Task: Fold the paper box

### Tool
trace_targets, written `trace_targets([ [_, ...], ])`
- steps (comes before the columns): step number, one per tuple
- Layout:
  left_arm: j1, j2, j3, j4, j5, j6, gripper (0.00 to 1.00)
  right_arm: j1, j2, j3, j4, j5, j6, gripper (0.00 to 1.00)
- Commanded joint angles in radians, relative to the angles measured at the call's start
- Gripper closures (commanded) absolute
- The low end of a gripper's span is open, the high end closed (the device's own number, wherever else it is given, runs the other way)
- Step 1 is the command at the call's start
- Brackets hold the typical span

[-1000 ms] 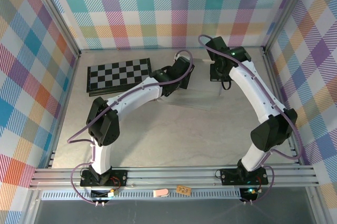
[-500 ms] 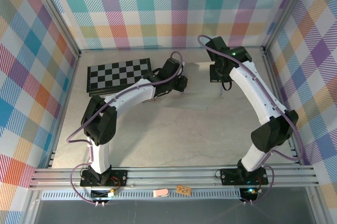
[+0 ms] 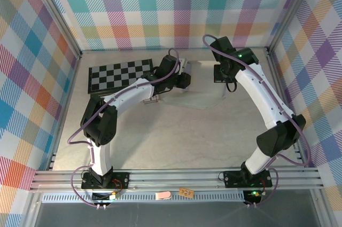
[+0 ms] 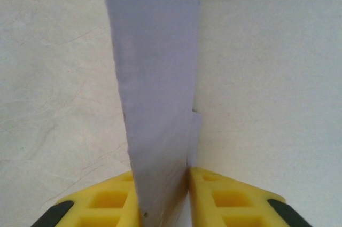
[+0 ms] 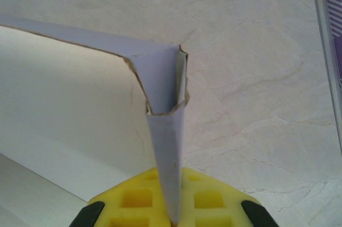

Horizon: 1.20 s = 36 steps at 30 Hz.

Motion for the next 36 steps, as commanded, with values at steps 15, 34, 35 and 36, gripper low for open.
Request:
trace_targets([
  [15,-0.114,0.034,0.145,-0.345,-0.591,0.063,1.00,0.008,-0.033,0.001,-0.021,-0.020,0.020,1.00],
  [34,-0.103,-0.122,-0.017,-0.038,-0.312,0.039,0.71,0.010,-0.031,0.005,-0.013,-0.066,-0.010,1.00],
  [35,-0.082,-0.123,-0.027,-0.011,-0.233,0.020,0.68,0.011,-0.035,0.005,-0.009,-0.072,-0.012,1.00],
  [36,-0.058,-0.118,-0.027,-0.004,-0.168,-0.007,0.67,0.010,-0.040,0.003,-0.006,-0.077,-0.013,1.00],
])
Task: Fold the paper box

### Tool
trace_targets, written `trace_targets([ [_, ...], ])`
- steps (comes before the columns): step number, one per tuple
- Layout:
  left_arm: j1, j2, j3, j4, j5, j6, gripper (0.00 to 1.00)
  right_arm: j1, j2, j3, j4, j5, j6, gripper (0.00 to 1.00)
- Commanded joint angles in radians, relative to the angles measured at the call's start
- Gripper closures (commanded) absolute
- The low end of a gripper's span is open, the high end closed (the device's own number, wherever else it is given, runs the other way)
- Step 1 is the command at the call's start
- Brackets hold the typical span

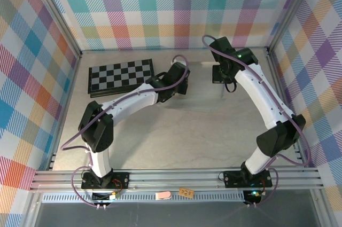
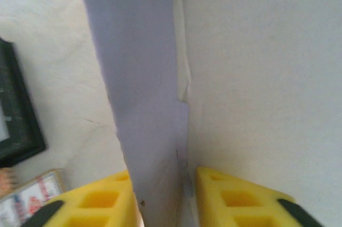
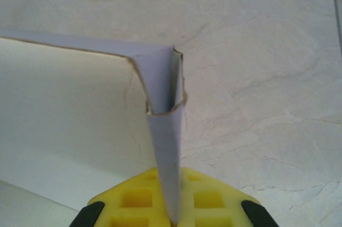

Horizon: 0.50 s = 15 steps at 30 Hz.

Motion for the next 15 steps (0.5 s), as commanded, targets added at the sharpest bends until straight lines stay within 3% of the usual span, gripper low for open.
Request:
trace_targets([
  [1,0.072,-0.036,-0.025,0.180,0.287,-0.059,0.66,0.005,-0.042,0.003,-0.002,-0.036,-0.017,1.00],
  [6,0.136,-0.034,-0.061,0.255,0.451,-0.102,0.64,0.003,-0.046,0.000,-0.002,-0.044,-0.019,1.00],
  [15,0.180,0.013,-0.006,0.220,0.578,-0.079,0.63,0.002,-0.044,0.002,0.002,-0.052,-0.018,1.00],
])
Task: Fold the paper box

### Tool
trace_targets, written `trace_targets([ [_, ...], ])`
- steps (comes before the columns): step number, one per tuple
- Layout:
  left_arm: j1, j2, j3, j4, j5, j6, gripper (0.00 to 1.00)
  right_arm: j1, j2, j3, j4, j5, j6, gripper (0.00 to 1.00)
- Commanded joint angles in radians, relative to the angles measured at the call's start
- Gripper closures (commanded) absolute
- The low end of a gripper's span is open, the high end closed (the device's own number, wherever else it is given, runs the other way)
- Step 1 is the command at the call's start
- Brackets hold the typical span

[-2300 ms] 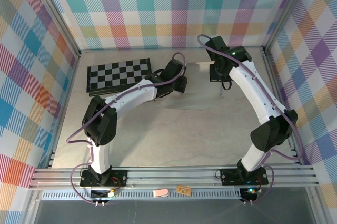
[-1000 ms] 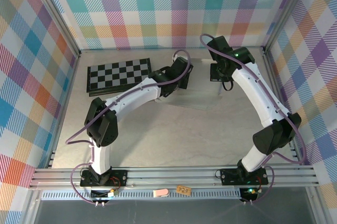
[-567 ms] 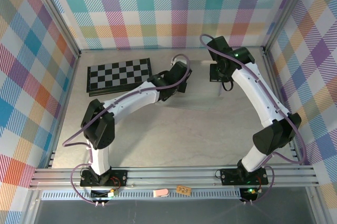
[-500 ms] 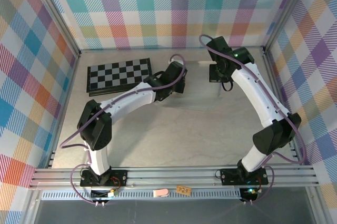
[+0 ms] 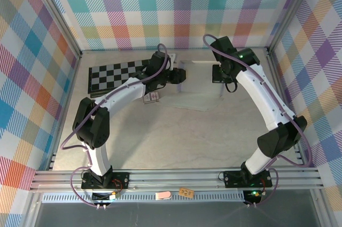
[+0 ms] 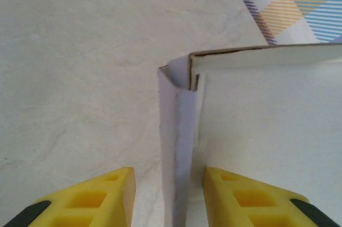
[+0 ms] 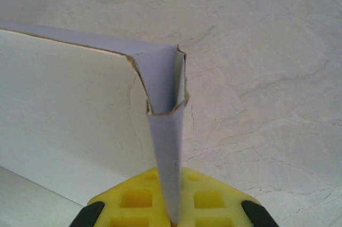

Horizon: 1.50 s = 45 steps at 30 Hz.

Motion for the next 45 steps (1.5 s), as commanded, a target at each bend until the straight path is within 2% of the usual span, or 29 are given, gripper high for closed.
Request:
trace_targets([
  [1,0.010,0.019,0.044,0.004,0.091,0.014,0.63,0.003,-0.029,0.003,-0.009,-0.028,-0.014,1.00],
  [6,0.007,0.020,0.042,-0.042,0.070,0.050,0.64,0.001,-0.027,0.005,-0.008,-0.029,-0.007,1.00],
  [15,-0.002,0.027,0.049,-0.114,0.017,0.126,0.73,-0.006,-0.021,0.010,-0.008,-0.034,-0.002,1.00],
  [24,-0.005,0.012,0.017,-0.160,0.028,0.156,0.62,-0.016,-0.017,0.013,-0.011,-0.042,0.000,1.00],
  [28,-0.001,-0.002,0.003,-0.141,0.060,0.141,0.62,-0.017,-0.019,0.010,-0.010,-0.044,-0.004,1.00],
  [36,-0.005,0.032,0.033,-0.149,0.068,0.129,0.81,-0.019,-0.021,0.006,-0.006,-0.054,0.002,1.00],
  [38,-0.013,0.041,0.050,-0.170,0.041,0.139,0.87,-0.019,-0.023,0.005,-0.008,-0.055,0.003,1.00],
  [41,-0.040,0.050,0.087,-0.225,-0.070,0.163,0.96,-0.020,-0.027,-0.002,-0.008,-0.048,0.005,1.00],
  [42,-0.054,0.053,0.100,-0.255,-0.140,0.167,1.00,-0.020,-0.029,-0.005,-0.009,-0.045,0.008,1.00],
  [45,-0.084,0.060,0.129,-0.330,-0.341,0.159,1.00,-0.022,-0.030,-0.016,-0.011,-0.032,0.015,1.00],
])
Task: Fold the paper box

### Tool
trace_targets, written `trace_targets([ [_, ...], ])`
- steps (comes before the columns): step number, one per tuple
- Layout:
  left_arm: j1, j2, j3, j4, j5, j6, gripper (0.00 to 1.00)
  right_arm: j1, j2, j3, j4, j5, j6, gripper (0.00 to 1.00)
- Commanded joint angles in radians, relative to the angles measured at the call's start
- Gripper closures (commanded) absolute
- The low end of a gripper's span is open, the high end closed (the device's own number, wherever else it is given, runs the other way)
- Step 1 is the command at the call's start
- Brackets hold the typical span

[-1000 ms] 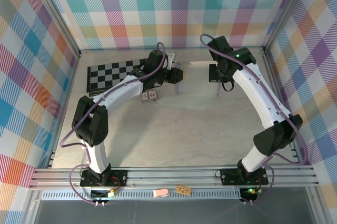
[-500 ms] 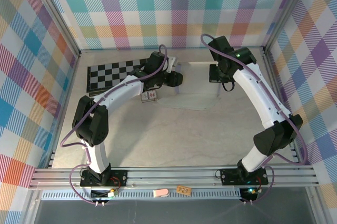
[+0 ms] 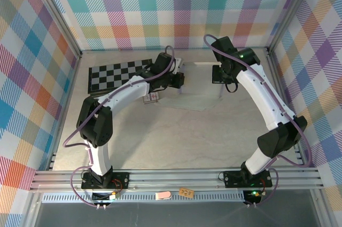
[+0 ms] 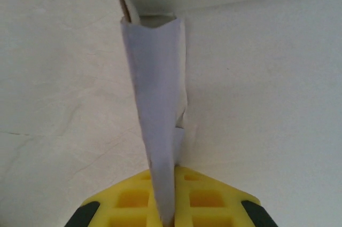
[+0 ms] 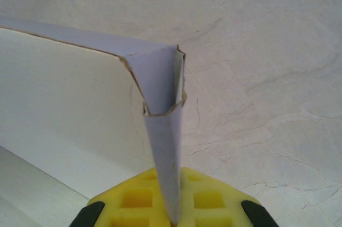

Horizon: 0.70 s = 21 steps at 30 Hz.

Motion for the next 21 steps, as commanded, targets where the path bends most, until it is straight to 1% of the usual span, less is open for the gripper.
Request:
trace_targets([
  [1,-0.046,0.020,0.051,-0.148,-0.291,0.019,1.00,-0.008,-0.032,-0.017,-0.003,0.003,0.012,1.00],
  [3,-0.075,0.021,0.071,-0.187,-0.387,0.015,1.00,-0.008,-0.033,-0.033,0.000,0.014,0.017,1.00],
  [6,-0.124,0.035,0.109,-0.257,-0.563,-0.008,1.00,-0.008,-0.034,-0.046,-0.001,0.034,0.027,1.00],
  [10,-0.142,0.067,0.150,-0.344,-0.673,-0.057,1.00,-0.007,-0.032,-0.052,-0.008,0.059,0.033,1.00],
  [12,-0.143,0.075,0.163,-0.362,-0.685,-0.062,0.99,-0.008,-0.035,-0.056,-0.009,0.067,0.033,1.00],
  [14,-0.143,0.076,0.172,-0.367,-0.677,-0.062,0.90,-0.008,-0.034,-0.059,-0.008,0.068,0.032,1.00],
  [15,-0.144,0.078,0.176,-0.368,-0.671,-0.062,0.89,-0.007,-0.035,-0.063,-0.007,0.067,0.033,1.00],
  [16,-0.144,0.079,0.180,-0.369,-0.662,-0.062,0.89,-0.008,-0.036,-0.066,-0.005,0.065,0.033,1.00],
  [19,-0.145,0.076,0.180,-0.340,-0.600,-0.047,0.98,-0.006,-0.037,-0.070,0.001,0.056,0.031,1.00],
  [21,-0.145,0.071,0.170,-0.311,-0.558,-0.037,1.00,-0.006,-0.039,-0.068,0.004,0.049,0.030,1.00],
])
